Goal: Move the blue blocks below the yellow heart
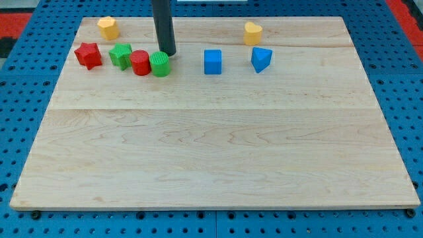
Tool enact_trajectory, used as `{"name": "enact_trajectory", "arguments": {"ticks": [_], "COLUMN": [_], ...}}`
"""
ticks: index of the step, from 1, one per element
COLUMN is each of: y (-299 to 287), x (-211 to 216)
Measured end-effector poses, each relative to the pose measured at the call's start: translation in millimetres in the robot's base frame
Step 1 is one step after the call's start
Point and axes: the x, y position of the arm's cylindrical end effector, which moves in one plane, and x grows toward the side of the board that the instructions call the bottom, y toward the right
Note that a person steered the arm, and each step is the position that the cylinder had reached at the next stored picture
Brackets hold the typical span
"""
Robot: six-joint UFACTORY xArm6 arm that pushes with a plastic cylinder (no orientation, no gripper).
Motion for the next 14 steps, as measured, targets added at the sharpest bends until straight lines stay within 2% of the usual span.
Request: {"name": "enact_trajectory", "arguments": {"ticks": [3,6,8,9,11,12,13,14], "y": [38,95,180,194,190,188,169,164], "x": [2,64,61,45,11,75,84,51]}}
